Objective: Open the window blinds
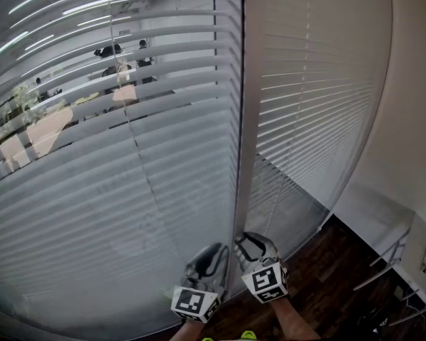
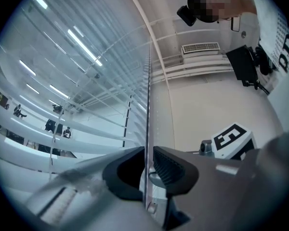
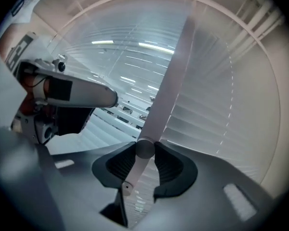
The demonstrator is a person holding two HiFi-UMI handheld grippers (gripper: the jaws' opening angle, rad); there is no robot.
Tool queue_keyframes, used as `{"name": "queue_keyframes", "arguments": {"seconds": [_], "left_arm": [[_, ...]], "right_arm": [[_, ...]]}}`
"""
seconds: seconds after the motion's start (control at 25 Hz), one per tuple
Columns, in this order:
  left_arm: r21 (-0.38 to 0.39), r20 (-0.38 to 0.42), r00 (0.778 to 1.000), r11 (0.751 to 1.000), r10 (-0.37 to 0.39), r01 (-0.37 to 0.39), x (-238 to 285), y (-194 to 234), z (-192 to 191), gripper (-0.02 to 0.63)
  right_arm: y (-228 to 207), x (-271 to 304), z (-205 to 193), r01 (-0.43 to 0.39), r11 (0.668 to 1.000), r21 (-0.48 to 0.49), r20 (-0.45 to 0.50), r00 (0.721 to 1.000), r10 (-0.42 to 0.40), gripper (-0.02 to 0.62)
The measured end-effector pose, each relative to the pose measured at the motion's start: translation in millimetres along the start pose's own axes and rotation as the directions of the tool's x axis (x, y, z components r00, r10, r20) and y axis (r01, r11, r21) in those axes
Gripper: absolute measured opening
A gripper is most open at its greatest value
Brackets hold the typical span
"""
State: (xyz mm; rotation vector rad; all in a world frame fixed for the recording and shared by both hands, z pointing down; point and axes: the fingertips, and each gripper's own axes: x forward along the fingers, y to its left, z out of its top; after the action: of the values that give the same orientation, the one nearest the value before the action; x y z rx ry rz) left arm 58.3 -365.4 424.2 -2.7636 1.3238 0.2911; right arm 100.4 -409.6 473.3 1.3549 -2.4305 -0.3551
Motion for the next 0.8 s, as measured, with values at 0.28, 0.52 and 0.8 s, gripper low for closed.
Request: {"name": "queue_keyframes", "arguments": {"seconds": [0.28, 0.52, 0.8], "left_arm": [[-0.008, -0.005, 1.000, 1.000, 0.018, -0.018, 0.1, 2.6, 2.7, 0.063], [-0.003, 0.000, 1.000, 1.000, 0.001, -0.001, 0.4, 1.6, 0.7, 0.063], [-0.003, 0.002, 1.000, 1.000, 0.002, -0.002, -1.4, 1.7, 2.2, 0.061]], "right_arm": [[-3.7, 0.9, -0.4, -0.006, 0.989, 0.147, 0.016, 1.000, 0.003, 0.130], [-6.4, 0.6, -1.7, -0.043, 0.945, 0.323, 0.050, 0.998, 0.028, 0.130], [-6.2, 0.3, 0.0, -0.066, 0.904, 0.422, 0.083, 0.996, 0.034, 0.130]]}}
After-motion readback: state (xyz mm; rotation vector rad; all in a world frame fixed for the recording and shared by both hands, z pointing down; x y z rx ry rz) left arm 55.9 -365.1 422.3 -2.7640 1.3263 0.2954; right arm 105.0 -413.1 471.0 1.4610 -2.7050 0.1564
